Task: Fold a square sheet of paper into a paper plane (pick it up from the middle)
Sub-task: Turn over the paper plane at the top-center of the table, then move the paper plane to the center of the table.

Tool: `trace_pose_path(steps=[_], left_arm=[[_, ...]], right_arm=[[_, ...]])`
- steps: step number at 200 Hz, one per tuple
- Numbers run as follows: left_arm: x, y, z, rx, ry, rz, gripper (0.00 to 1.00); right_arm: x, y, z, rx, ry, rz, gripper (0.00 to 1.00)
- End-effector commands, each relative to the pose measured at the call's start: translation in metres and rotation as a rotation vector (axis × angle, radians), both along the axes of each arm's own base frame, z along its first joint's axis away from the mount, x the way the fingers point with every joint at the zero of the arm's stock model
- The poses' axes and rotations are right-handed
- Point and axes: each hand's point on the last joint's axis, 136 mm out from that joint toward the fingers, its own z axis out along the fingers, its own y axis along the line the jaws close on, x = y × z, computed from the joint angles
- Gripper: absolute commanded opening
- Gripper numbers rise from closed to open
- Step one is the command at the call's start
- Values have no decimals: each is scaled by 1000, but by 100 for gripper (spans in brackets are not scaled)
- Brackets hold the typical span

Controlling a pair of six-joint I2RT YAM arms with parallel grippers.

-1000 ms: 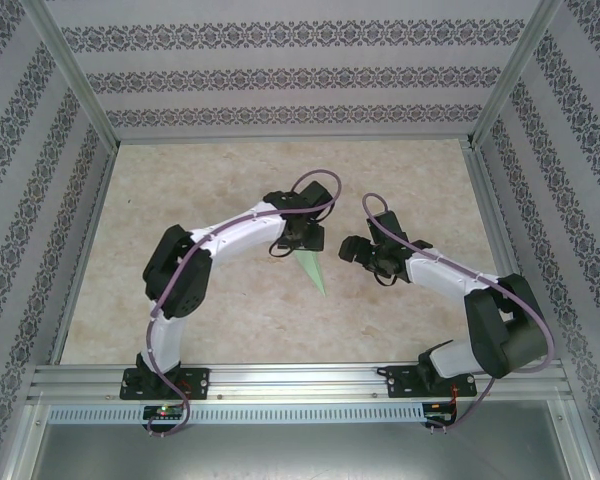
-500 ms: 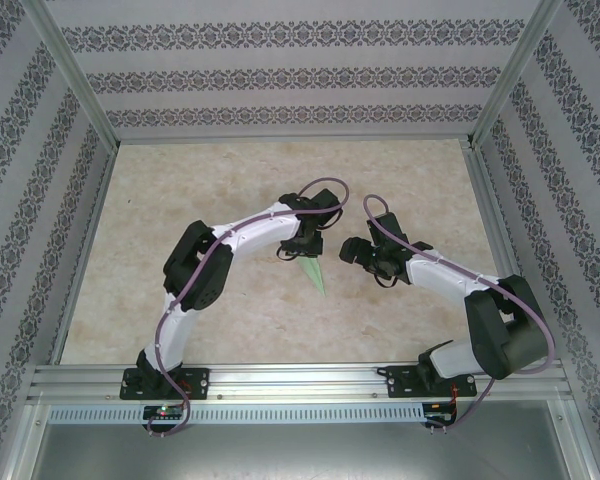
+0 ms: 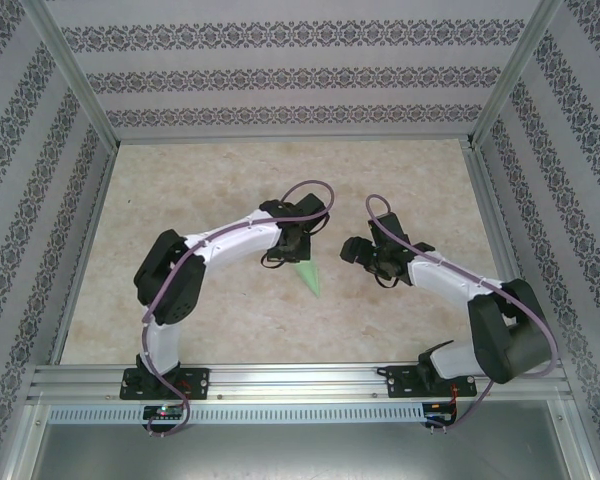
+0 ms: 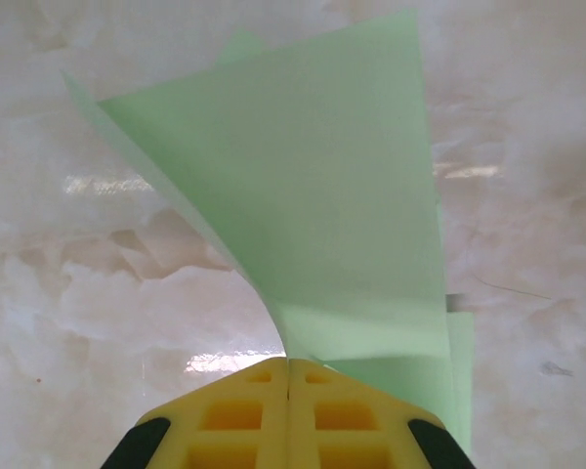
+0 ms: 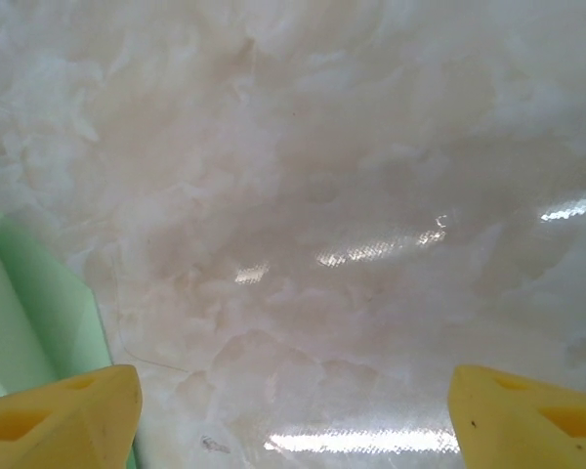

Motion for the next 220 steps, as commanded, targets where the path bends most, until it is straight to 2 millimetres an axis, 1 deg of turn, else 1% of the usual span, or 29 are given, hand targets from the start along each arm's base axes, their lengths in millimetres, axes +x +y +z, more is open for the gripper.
trace_pose_path(steps=[1, 28, 42, 50, 64, 83, 94, 108, 130, 150, 174, 191, 220], left_arm=[[11, -29, 44, -184, -139, -95, 0], [9, -50, 67, -368, -200, -206, 0], [8, -57, 71, -446, -206, -238, 0], [8, -60, 68, -485, -201, -246, 0], [6, -66, 57, -544, -185, -260, 0], [6, -73, 44, -621, -157, -260, 0], [7, -74, 34, -645, -129, -249, 0], [8, -71, 22, -641, -107, -244, 0], [7, -63, 6, -633, -86, -225, 0], [11, -50, -4, -621, -81, -180, 0], [11, -40, -12, -621, -73, -145, 0], [9, -36, -16, -617, -64, -137, 0], [8, -34, -20, -610, -59, -133, 0]], right_arm=[[3, -7, 17, 32, -65, -38, 82], [3, -8, 36, 89, -118, -47, 82], [3, -8, 44, 109, -138, -49, 82], [3, -7, 48, 125, -150, -45, 83], [3, -2, 55, 161, -176, -29, 83], [3, 9, 63, 212, -200, 6, 82], [2, 17, 67, 240, -209, 40, 81], [0, 29, 70, 253, -209, 86, 78], [-5, 46, 63, 215, -180, 139, 69], [-11, 63, 51, 173, -135, 180, 60], [-17, 77, 34, 111, -85, 220, 54], [-21, 85, 25, 69, -55, 256, 51], [-24, 94, 16, 23, -17, 300, 50]])
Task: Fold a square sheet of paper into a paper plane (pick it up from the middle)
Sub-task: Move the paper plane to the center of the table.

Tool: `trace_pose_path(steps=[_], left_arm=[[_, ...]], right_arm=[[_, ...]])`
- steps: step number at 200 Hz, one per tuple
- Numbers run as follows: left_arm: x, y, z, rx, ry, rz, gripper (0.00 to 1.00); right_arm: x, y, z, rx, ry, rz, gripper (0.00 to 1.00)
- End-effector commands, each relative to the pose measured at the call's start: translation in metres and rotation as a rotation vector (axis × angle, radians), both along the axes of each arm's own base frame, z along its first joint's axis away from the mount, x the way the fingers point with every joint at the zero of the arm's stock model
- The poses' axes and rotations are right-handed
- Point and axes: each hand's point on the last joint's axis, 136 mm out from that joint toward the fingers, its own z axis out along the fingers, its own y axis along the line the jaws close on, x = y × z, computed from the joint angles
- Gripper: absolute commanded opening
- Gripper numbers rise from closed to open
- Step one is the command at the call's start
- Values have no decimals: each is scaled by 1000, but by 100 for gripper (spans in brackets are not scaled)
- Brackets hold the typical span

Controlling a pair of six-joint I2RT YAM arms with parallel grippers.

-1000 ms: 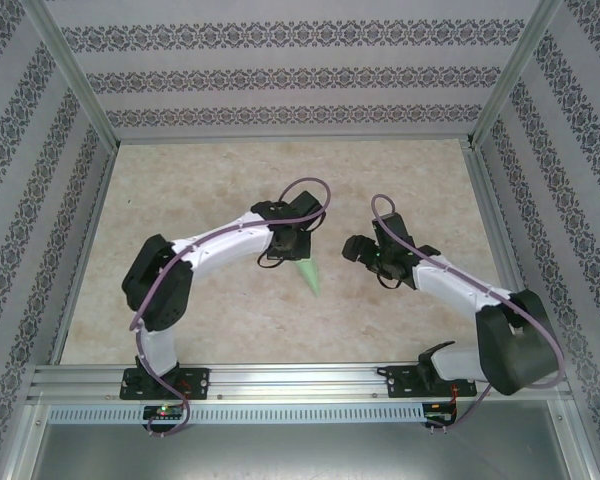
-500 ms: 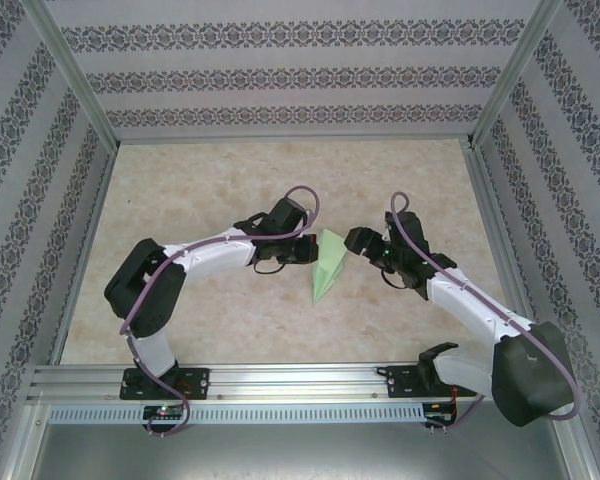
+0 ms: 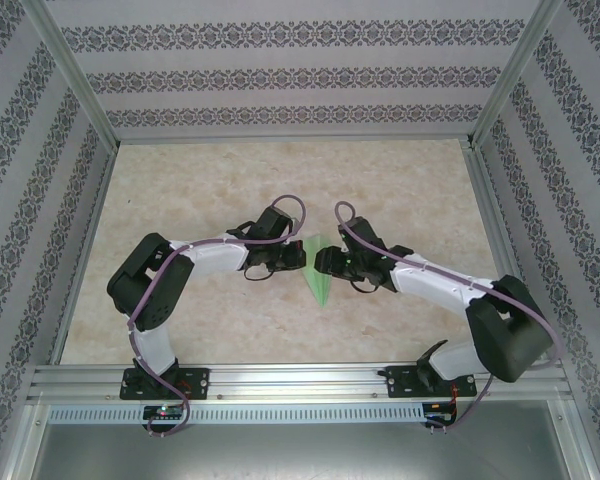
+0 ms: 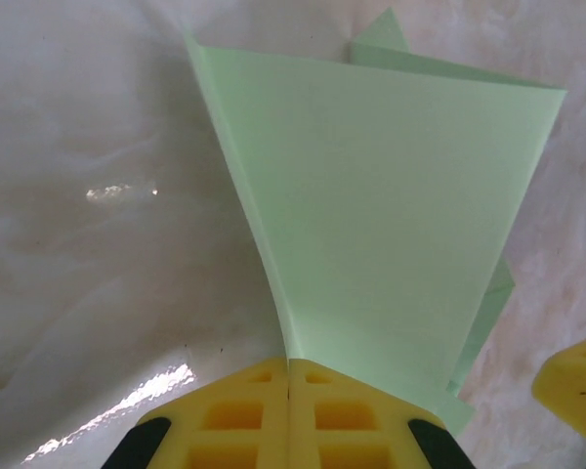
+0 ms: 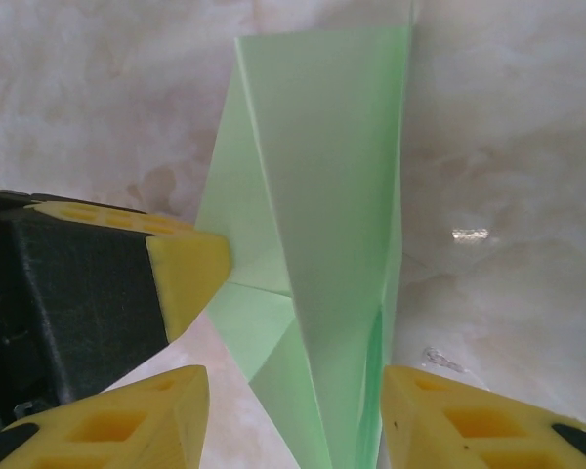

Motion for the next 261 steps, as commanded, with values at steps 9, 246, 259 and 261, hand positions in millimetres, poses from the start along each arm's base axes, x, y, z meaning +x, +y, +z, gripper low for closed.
trace_pose_path(steps=[9, 246, 259, 261], left_arm=[[9, -4, 12, -49, -37, 10, 0], [8, 0, -6, -11, 1, 5, 0], [8, 0, -5, -13, -1, 7, 0], [8, 0, -5, -13, 0, 7, 0]], right_arm=[[3, 6, -3, -67, -4, 37, 49], [3, 21, -27, -167, 53, 144, 55], [-2, 21, -27, -161, 67, 141, 54], [-3, 21, -27, -160, 69, 141, 54]])
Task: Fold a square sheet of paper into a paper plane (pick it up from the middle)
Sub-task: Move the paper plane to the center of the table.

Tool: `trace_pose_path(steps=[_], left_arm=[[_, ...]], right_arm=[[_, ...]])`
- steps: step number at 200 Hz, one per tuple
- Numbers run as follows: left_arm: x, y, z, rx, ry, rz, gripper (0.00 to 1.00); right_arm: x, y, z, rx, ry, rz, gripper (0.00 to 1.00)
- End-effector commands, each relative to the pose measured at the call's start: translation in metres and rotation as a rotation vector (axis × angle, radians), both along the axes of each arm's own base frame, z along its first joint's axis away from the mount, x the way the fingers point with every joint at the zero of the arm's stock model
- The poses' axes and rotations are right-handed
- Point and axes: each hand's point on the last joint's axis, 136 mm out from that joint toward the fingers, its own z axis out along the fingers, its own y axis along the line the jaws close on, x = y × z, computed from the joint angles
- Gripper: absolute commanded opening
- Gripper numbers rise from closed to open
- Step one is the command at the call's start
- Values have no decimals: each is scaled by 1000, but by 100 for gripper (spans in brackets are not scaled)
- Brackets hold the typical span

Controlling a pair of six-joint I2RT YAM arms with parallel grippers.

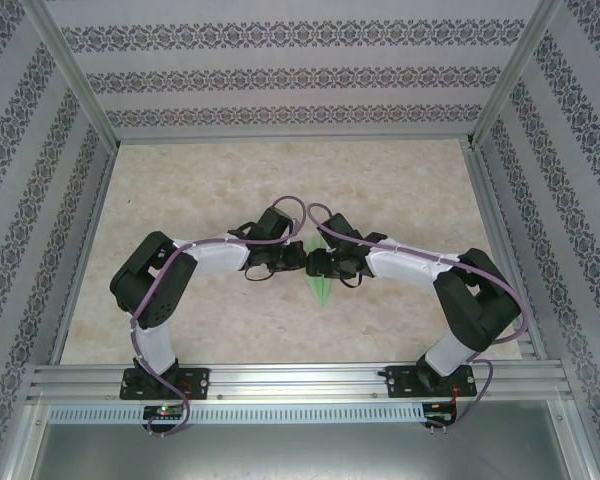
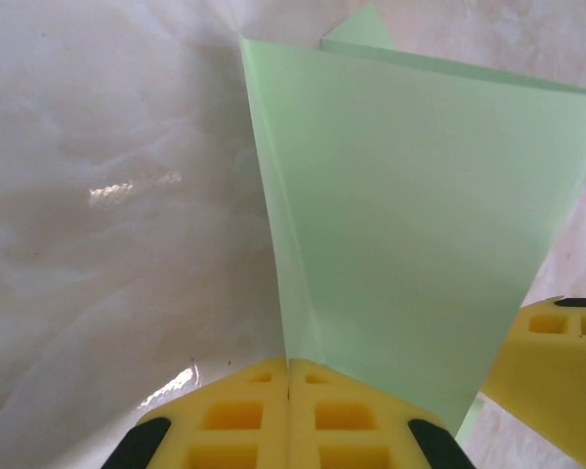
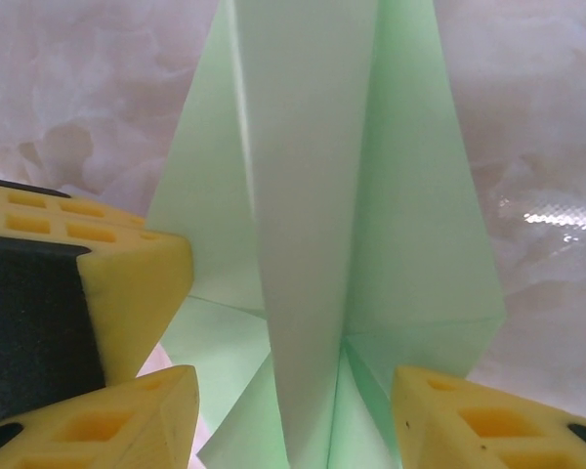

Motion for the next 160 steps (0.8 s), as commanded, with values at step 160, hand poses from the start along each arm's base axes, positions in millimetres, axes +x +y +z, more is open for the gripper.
trace_pose_path(steps=[160], left_arm=[[3, -3, 3, -39, 7, 5, 0]], right_arm=[[-28, 15, -6, 88, 96, -78, 51]])
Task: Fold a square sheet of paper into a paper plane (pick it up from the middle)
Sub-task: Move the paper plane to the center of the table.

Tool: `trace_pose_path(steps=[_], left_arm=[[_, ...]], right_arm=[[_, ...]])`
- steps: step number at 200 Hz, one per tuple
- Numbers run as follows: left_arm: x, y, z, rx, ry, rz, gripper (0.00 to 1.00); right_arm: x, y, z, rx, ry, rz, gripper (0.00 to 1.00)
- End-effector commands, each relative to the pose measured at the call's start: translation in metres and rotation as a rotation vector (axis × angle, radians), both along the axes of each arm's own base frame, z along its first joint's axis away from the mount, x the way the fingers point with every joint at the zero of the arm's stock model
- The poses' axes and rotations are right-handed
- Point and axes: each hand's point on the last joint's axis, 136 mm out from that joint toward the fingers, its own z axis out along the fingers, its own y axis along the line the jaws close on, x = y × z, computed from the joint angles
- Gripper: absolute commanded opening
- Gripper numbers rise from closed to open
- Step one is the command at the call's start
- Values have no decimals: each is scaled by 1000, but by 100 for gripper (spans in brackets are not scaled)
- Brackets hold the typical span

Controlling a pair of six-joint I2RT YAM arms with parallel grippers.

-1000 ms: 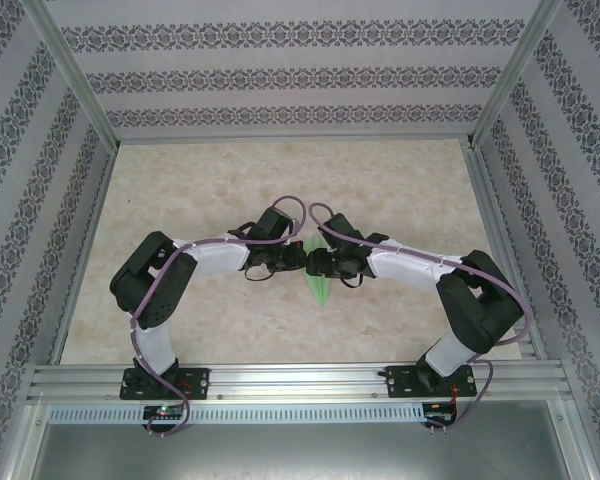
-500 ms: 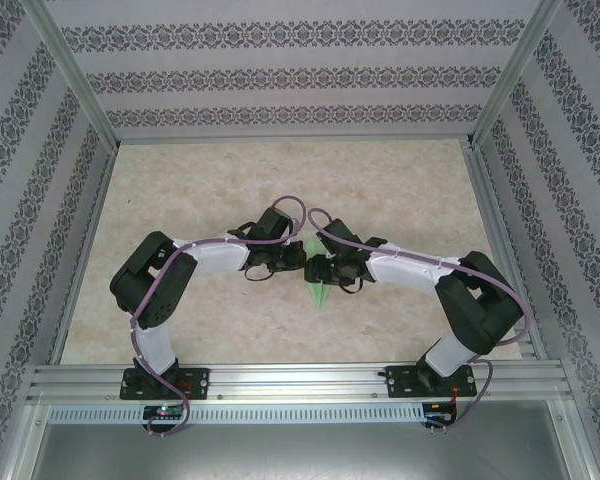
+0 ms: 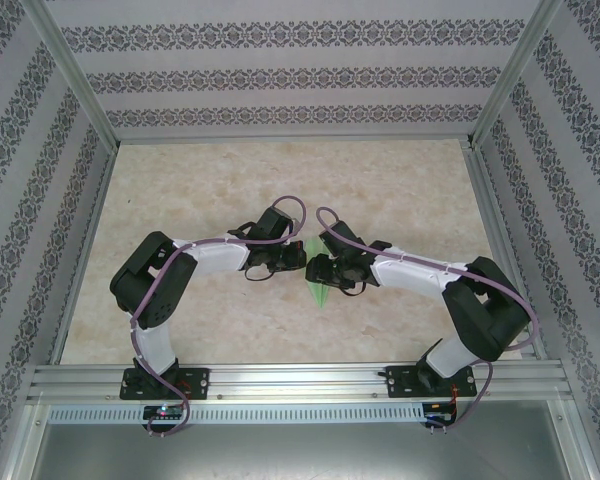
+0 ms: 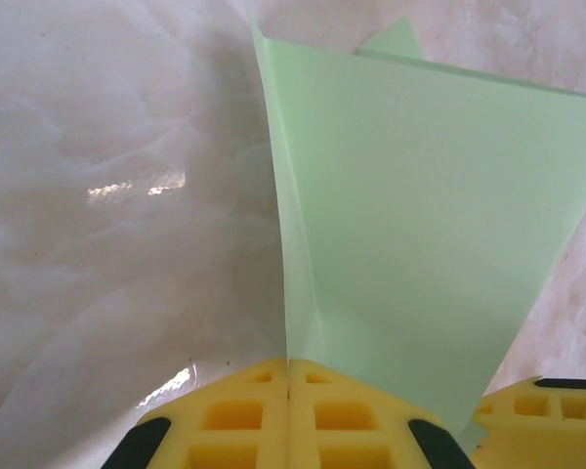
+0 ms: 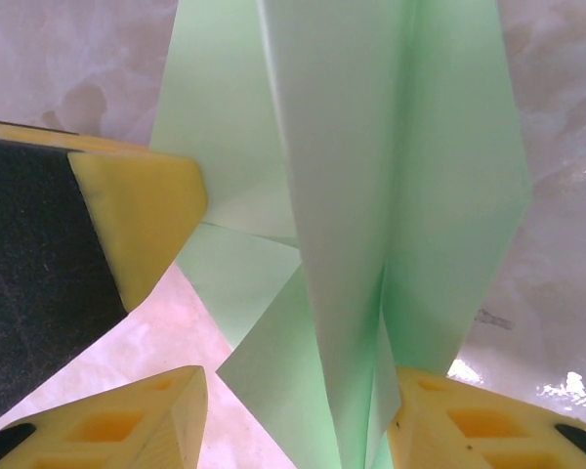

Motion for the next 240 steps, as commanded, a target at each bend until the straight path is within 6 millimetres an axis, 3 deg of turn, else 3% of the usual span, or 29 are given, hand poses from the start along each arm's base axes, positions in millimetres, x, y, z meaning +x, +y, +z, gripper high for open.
trace_pose_path(steps=[1, 47, 141, 201, 240], left_arm=[[3, -2, 2, -35, 2, 2, 0], [1, -2, 3, -40, 5, -4, 0], [0, 8, -4, 21, 1, 1, 0], [0, 8, -7, 31, 4, -2, 0], [0, 8, -7, 29, 6, -2, 0]], right_arm=[[-2, 9, -7, -5, 9, 22, 51], [1, 11, -19, -57, 19, 32, 51], [5, 9, -8, -31, -24, -1, 47], [5, 9, -10, -1, -17, -7, 50], [6, 3, -17, -34, -4, -29, 39]])
